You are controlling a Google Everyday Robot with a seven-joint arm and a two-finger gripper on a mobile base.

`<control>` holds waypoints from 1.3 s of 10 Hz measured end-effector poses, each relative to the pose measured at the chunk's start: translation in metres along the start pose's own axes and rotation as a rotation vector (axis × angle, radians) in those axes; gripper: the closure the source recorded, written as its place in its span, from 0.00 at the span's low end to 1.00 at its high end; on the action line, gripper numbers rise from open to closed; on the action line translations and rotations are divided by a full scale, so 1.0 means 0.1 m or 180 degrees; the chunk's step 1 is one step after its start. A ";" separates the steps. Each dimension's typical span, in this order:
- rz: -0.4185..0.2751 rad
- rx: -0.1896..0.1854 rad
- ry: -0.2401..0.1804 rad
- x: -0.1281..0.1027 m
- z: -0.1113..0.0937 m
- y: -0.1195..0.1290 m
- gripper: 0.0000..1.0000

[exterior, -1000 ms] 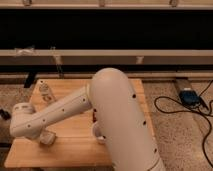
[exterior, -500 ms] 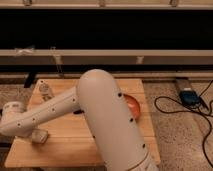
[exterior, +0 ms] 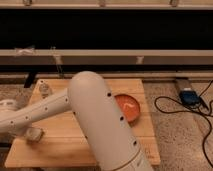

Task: Wipe the white sponge on the table

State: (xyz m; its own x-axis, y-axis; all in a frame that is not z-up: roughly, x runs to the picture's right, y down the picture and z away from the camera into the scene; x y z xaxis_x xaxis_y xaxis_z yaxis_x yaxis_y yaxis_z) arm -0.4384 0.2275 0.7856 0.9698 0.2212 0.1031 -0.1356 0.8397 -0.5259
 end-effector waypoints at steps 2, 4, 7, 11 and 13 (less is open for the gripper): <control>0.0067 0.0016 -0.0009 -0.04 0.03 -0.13 0.85; 0.0182 0.0041 -0.0035 -0.03 0.05 -0.30 0.85; 0.0439 0.0084 -0.0051 0.05 0.09 -0.60 0.85; 0.0742 0.0173 -0.0040 0.25 0.12 -0.82 0.85; 0.0906 0.0199 -0.0016 0.42 0.12 -0.92 0.85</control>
State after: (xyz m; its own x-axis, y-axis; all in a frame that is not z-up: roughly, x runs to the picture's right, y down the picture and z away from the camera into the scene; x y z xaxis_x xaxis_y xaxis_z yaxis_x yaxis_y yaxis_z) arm -0.3877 0.1656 0.8479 0.8899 0.4547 -0.0370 -0.4147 0.7724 -0.4811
